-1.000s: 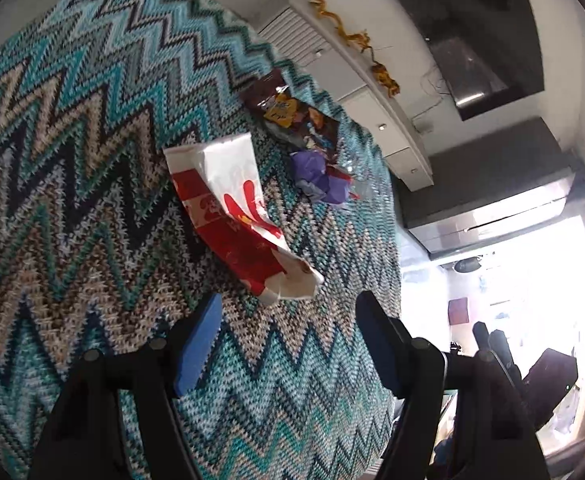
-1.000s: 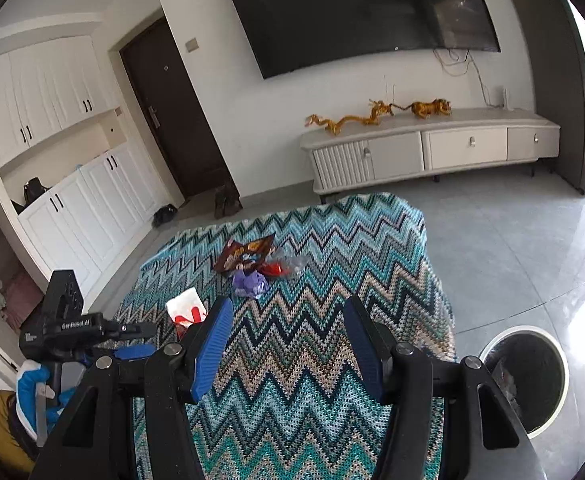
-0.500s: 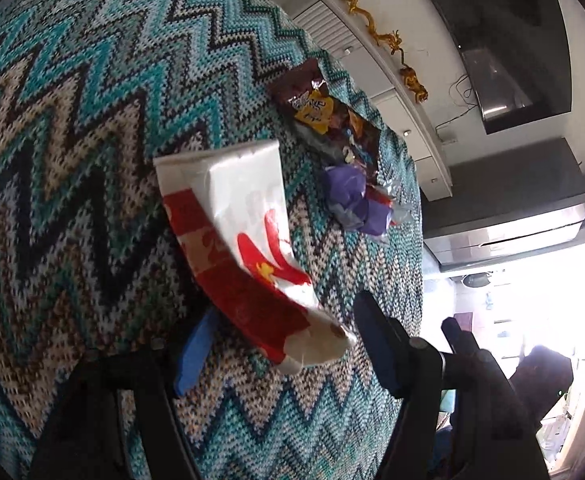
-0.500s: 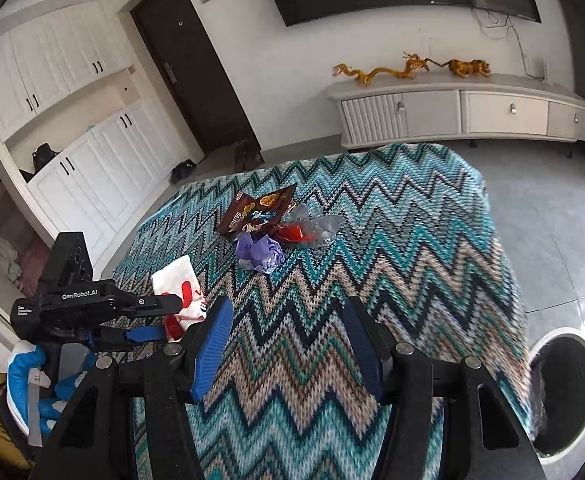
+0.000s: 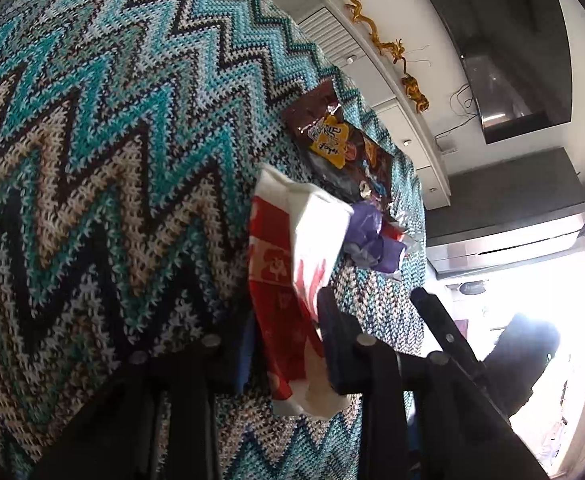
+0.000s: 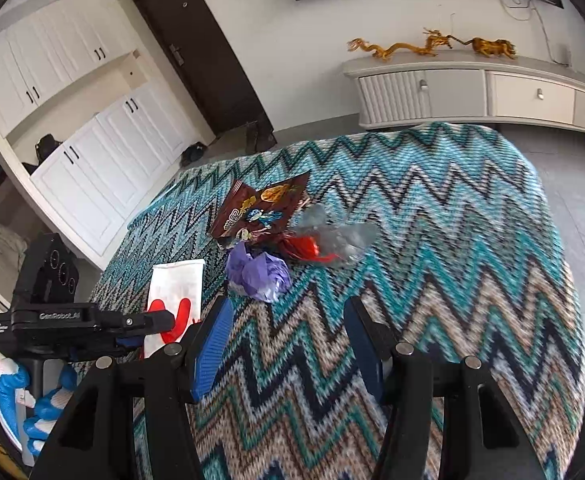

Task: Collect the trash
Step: 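Grasp the red-white paper cup with the left tool while the right tool grasps the purple glove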

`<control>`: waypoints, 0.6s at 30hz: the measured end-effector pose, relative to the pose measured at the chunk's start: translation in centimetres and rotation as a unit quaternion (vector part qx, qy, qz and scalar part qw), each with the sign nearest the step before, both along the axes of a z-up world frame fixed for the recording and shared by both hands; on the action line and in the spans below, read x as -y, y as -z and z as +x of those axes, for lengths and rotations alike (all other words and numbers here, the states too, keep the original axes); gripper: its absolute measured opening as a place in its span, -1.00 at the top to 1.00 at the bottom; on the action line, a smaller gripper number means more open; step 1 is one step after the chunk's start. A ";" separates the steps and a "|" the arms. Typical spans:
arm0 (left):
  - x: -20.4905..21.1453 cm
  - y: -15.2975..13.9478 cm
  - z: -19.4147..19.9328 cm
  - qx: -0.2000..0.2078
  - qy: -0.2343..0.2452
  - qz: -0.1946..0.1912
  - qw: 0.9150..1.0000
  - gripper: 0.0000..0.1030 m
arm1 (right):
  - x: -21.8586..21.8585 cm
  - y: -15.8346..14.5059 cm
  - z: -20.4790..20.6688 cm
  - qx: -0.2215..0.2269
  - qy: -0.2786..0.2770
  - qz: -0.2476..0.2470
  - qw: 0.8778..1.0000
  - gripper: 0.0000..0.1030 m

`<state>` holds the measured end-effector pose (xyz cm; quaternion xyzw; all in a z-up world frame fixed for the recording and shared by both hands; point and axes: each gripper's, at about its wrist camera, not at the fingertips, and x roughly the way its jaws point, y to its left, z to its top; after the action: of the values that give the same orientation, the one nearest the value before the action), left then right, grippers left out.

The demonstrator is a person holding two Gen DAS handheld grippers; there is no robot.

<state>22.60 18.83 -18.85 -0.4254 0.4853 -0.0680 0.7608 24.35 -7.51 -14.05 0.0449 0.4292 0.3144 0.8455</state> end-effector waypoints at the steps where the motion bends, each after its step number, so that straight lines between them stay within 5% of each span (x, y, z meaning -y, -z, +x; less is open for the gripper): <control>1: -0.2 0.0 0.0 0.003 0.001 -0.001 1.000 0.53 | -0.4 0.1 0.2 -0.001 -0.003 -0.001 1.000 -0.07; 12: -2.8 0.3 -2.1 0.023 -0.009 -0.016 1.000 0.57 | -5.2 2.9 3.4 -0.029 -0.032 -0.007 0.999 -0.07; 18: -3.7 -0.2 -3.3 0.027 -0.020 -0.016 0.999 0.57 | -4.4 3.3 3.4 -0.040 -0.024 0.018 0.999 0.14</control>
<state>19.28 22.50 -18.62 -0.4450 0.4547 -0.0718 0.7682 27.78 -3.12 -17.39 0.0622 0.4583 0.3400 0.8188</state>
